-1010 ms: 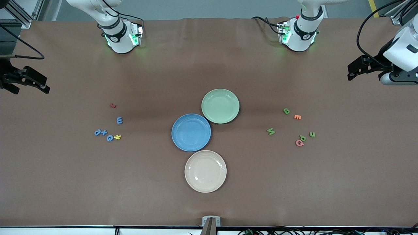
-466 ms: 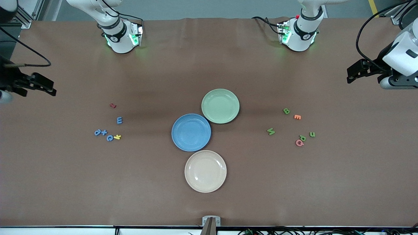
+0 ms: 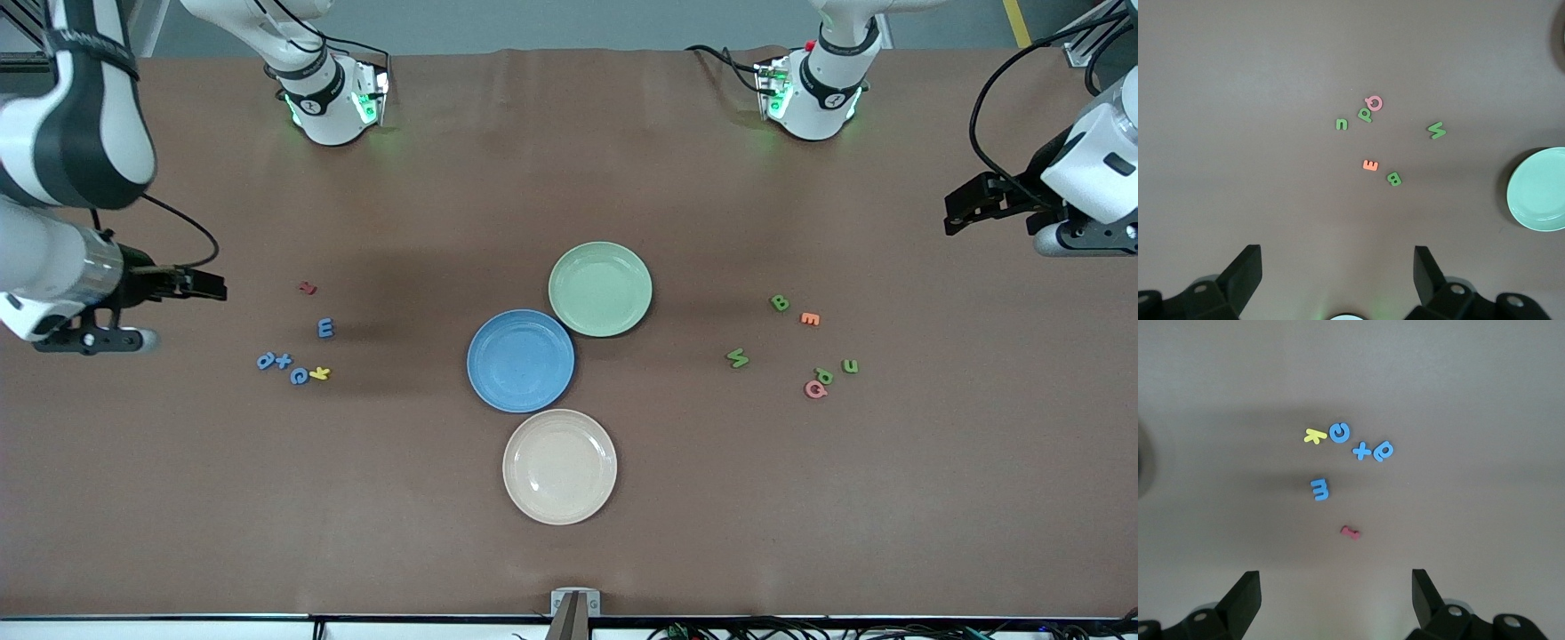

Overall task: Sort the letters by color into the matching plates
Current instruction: 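Reach the right gripper to the blue letters while the left gripper reaches green letters, then grasp a blue letter with the right gripper while the left gripper approaches Z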

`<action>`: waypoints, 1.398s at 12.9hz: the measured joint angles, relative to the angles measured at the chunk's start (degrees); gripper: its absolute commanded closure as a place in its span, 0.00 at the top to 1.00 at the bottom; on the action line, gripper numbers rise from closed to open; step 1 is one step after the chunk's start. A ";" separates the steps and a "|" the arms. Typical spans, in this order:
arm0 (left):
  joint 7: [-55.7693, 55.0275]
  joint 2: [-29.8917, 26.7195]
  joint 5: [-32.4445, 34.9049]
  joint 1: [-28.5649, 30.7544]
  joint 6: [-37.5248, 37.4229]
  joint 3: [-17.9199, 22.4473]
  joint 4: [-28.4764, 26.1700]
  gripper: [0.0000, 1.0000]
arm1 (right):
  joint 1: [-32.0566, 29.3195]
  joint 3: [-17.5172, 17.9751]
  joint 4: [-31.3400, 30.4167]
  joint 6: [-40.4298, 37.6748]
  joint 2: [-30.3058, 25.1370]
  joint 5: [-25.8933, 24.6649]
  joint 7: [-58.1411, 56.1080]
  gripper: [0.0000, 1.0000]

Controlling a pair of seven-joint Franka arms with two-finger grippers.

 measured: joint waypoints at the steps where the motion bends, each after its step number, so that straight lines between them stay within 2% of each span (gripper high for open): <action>1: -0.04 0.38 0.00 -0.15 -0.21 -0.07 -0.02 1.00 | -0.02 -0.04 -3.01 3.80 0.06 -0.13 -0.41 1.00; 5: -0.09 2.26 0.00 -0.42 -0.37 -0.41 -0.24 1.00 | -1.34 -0.36 -12.53 18.08 1.28 -0.41 -9.18 1.00; 10: -0.62 5.96 -0.05 -0.71 0.46 -4.39 -0.80 1.00 | -4.85 -0.55 -16.49 33.33 7.72 -2.51 -24.33 1.00; 12: -0.90 6.96 -0.08 -0.73 2.09 -5.95 -1.98 1.00 | -5.23 -0.55 -16.53 37.12 10.64 -2.53 -30.60 1.00; 16: -4.85 7.35 -0.10 -0.74 8.20 -9.06 -7.09 0.99 | -5.26 -0.49 -16.52 40.72 15.34 -2.54 -35.32 1.00; 18: -5.06 7.38 -0.10 -0.71 12.60 -10.61 -10.23 0.99 | -5.30 -0.49 -16.51 41.01 16.68 -2.54 -38.05 0.94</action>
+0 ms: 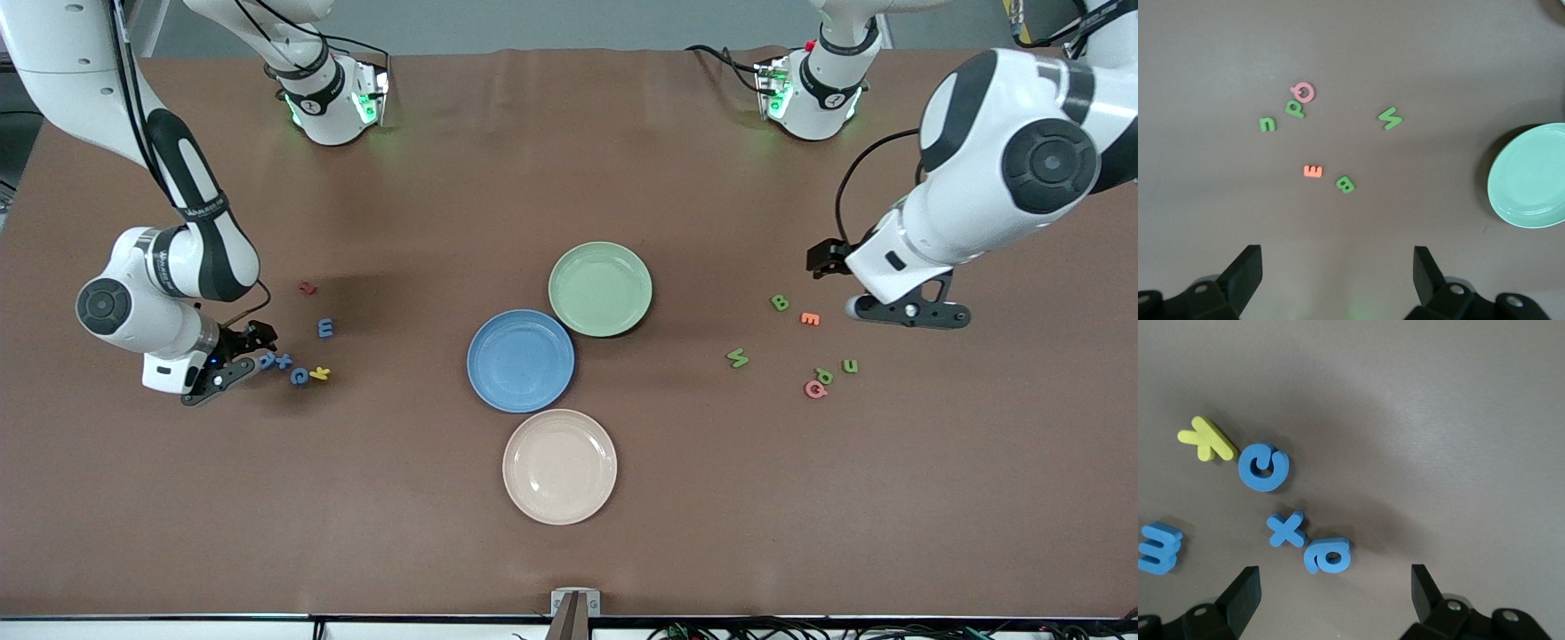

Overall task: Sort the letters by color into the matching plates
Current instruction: 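Grasp a blue letter with the right gripper while the left gripper approaches Z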

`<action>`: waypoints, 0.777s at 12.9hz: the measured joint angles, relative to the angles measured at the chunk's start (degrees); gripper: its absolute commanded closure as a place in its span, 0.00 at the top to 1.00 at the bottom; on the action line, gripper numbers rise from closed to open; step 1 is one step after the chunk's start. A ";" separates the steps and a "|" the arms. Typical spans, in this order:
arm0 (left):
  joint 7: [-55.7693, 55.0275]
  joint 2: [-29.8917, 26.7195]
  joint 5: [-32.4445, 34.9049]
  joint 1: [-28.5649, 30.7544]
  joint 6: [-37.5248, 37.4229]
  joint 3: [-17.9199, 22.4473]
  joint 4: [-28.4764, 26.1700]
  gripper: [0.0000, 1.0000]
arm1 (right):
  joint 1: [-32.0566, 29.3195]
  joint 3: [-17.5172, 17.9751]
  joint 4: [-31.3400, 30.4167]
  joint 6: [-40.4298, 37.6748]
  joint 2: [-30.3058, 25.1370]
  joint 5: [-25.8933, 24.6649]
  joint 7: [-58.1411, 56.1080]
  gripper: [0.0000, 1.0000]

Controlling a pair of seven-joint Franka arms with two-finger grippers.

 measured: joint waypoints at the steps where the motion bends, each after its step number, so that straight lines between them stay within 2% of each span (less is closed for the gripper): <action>1: 0.00 0.01 0.00 0.04 1.96 -1.18 -1.40 0.98 | 0.00 0.01 0.00 0.03 0.33 0.00 -0.38 0.89; 4: -0.31 0.01 0.00 -0.15 6.46 -3.88 -4.29 0.97 | 0.00 0.12 -0.03 0.00 0.87 0.00 -0.97 0.70; 10: -4.64 1.81 0.00 -2.63 14.90 -4.03 -9.27 0.96 | 0.01 0.24 -0.06 1.72 3.02 0.00 -1.11 0.67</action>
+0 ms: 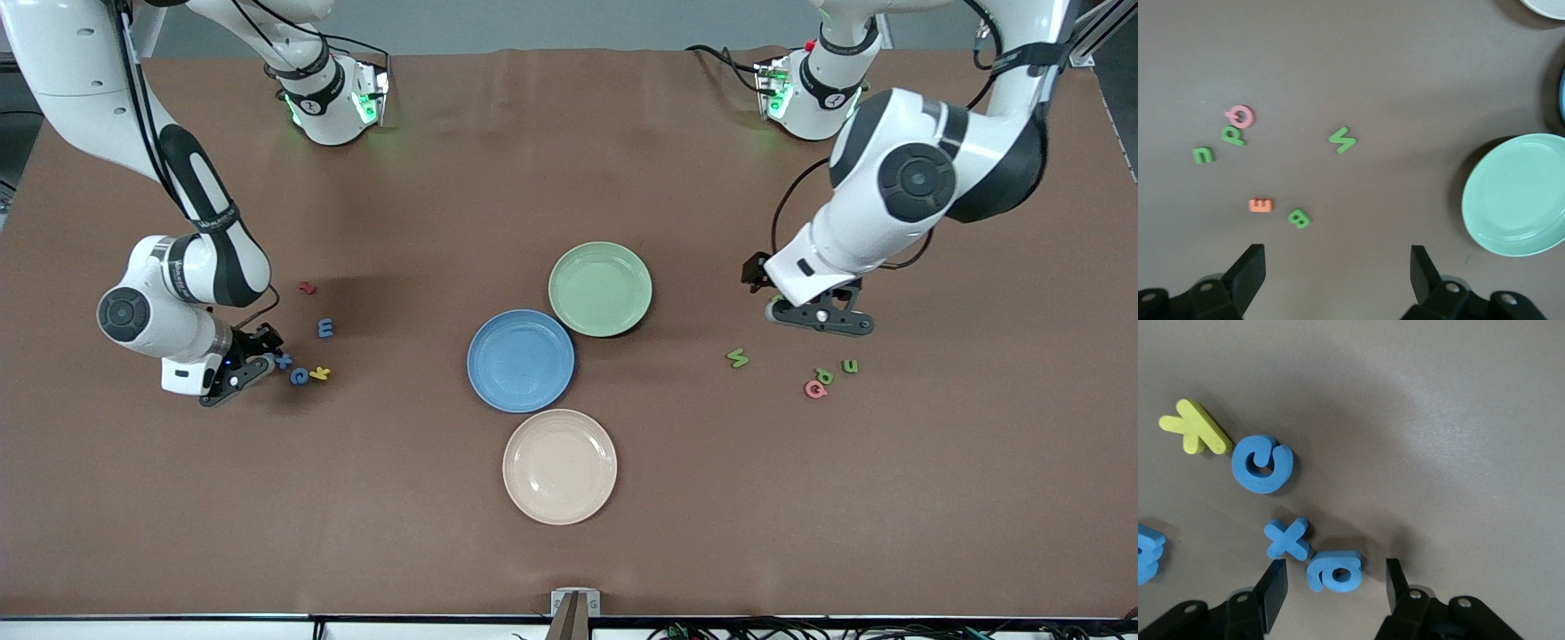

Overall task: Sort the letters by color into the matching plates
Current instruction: 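Grasp a blue letter with the right gripper while the left gripper approaches Z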

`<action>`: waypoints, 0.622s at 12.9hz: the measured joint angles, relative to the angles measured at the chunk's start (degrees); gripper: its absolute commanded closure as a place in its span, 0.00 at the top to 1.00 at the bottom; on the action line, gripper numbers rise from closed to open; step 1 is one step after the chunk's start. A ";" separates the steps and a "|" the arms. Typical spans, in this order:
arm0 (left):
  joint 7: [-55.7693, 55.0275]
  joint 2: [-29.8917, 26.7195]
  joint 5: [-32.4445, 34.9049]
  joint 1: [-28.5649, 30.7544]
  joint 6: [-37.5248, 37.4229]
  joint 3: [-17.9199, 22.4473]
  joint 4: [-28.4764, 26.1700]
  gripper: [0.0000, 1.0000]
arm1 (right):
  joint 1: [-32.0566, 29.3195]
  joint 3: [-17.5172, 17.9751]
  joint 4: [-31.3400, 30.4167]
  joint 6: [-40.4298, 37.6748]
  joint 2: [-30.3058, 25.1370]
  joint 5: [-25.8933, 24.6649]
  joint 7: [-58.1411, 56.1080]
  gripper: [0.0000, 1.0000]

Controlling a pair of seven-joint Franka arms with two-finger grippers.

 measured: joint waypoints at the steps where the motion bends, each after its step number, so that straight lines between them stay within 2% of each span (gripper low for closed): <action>1: -1.46 0.55 0.08 -0.97 1.51 -0.03 -1.04 0.96 | 0.00 0.00 0.03 0.16 0.28 0.00 -0.01 0.64; 4: -2.81 2.23 0.40 -1.87 8.79 -0.01 -5.55 0.95 | 0.00 -0.06 0.11 0.23 0.30 0.00 -0.03 0.47; 6: -3.10 3.26 0.48 -1.77 16.07 0.06 -10.11 0.90 | -0.01 -0.17 0.36 0.21 0.27 0.00 -0.05 0.33; 8: -3.96 4.72 0.49 -1.59 19.29 0.37 -12.38 0.84 | -0.01 -0.15 0.42 0.00 0.11 0.00 -0.09 0.23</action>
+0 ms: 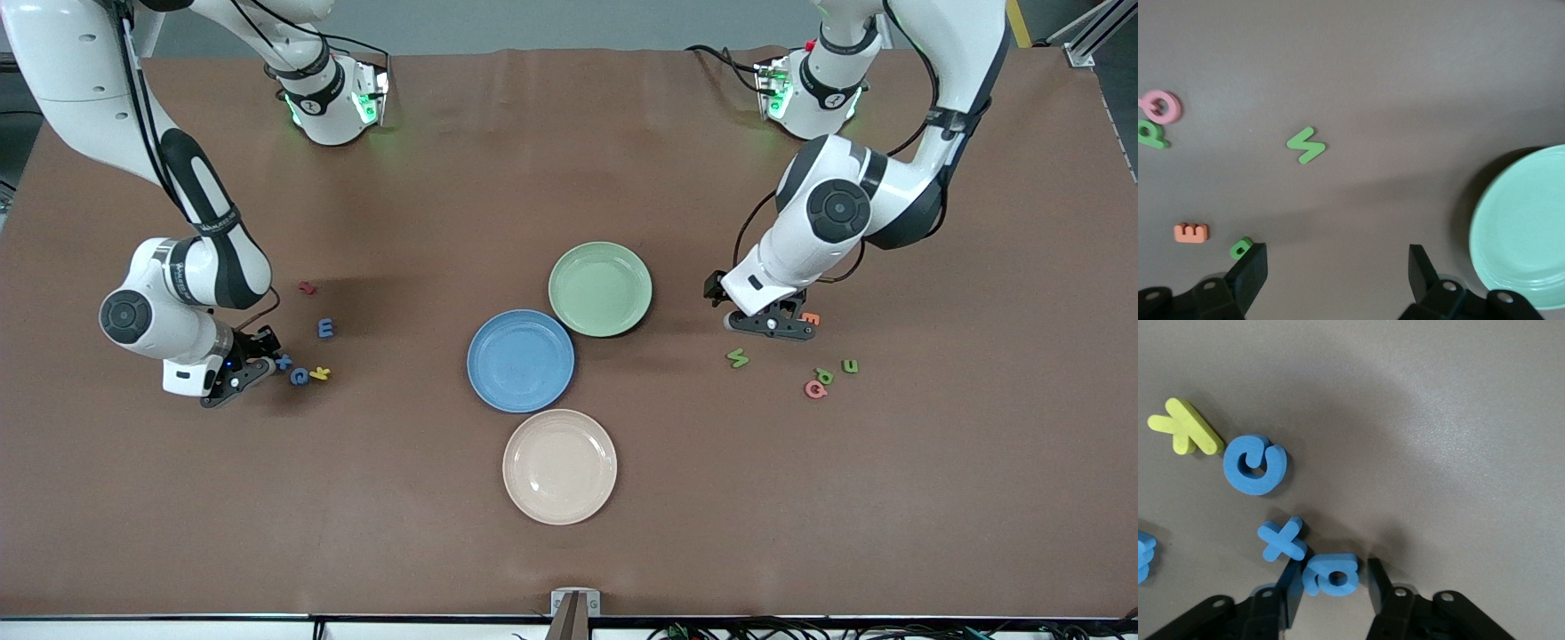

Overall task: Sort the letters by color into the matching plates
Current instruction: 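Grasp a blue letter with the right gripper while the left gripper approaches Z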

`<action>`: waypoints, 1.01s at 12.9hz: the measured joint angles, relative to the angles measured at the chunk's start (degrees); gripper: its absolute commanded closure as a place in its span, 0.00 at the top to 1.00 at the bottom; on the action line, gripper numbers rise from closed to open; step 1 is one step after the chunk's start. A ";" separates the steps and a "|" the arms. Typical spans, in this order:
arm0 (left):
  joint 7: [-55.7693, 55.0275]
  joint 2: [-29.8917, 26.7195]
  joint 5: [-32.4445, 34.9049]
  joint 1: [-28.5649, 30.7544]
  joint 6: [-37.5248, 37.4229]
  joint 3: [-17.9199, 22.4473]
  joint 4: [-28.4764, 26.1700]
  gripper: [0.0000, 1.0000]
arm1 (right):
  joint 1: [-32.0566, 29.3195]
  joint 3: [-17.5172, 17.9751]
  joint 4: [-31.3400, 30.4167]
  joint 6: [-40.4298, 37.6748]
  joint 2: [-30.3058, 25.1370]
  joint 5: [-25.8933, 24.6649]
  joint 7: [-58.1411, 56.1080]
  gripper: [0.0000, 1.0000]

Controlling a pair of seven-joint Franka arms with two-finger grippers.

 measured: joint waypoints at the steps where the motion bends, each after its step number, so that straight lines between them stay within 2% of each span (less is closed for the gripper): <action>1: -1.59 1.03 0.56 0.22 0.75 0.38 -0.02 0.82 | 0.00 0.09 0.00 -0.38 -0.34 0.00 -0.09 0.20; 5: -15.45 5.66 7.41 1.05 1.55 3.29 2.47 0.77 | 0.00 0.07 0.80 -2.07 -0.46 0.00 -0.11 0.17; 8: -29.20 9.56 8.24 0.75 1.72 3.31 5.59 0.77 | 1.10 0.55 6.30 -16.41 -4.05 0.00 3.53 0.16; 10: -35.62 11.53 10.46 -0.33 1.73 3.24 7.07 0.73 | 5.05 0.86 9.06 -24.27 -7.25 0.00 11.76 0.16; 13: -39.02 13.37 11.85 -0.27 3.34 3.28 7.62 0.69 | 14.69 1.43 9.44 -27.69 -9.26 0.14 30.64 0.16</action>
